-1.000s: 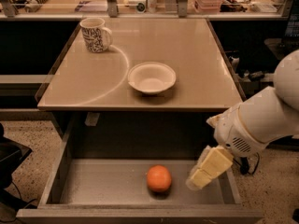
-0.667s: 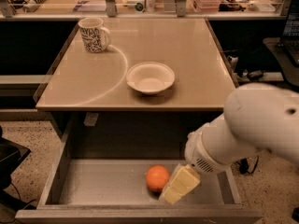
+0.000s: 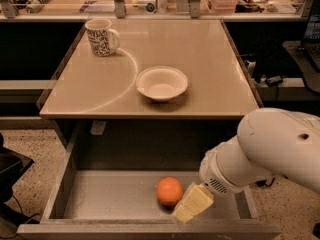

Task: Pick orange from top drawer and place on counter

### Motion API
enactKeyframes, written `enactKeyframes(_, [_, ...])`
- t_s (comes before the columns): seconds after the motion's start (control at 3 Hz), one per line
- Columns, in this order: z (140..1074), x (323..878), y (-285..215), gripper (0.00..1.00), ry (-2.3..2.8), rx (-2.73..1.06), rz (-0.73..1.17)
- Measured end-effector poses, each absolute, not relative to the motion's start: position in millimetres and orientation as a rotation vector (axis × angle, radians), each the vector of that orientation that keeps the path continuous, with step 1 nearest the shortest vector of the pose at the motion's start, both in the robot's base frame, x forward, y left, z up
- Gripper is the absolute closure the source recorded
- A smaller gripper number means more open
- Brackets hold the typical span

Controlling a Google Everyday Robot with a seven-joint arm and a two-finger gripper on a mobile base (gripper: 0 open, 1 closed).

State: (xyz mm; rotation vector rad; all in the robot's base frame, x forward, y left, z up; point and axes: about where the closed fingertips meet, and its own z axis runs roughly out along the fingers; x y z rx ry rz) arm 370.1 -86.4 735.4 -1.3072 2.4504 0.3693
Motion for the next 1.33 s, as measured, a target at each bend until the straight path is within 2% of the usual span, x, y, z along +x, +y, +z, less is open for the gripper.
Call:
enactKeyframes(0.33, [731, 384, -91, 0.00, 2.475, -1.193, 0.319])
enactKeyframes(0.67, [716, 418, -110, 0.00, 2.460, -1.052, 0.153])
enactKeyframes(1.0, [724, 441, -114, 0.00, 2.404, -0.987, 0.082])
enactKeyframes(1.33, [709, 439, -100, 0.00, 2.401, -0.997, 0.175])
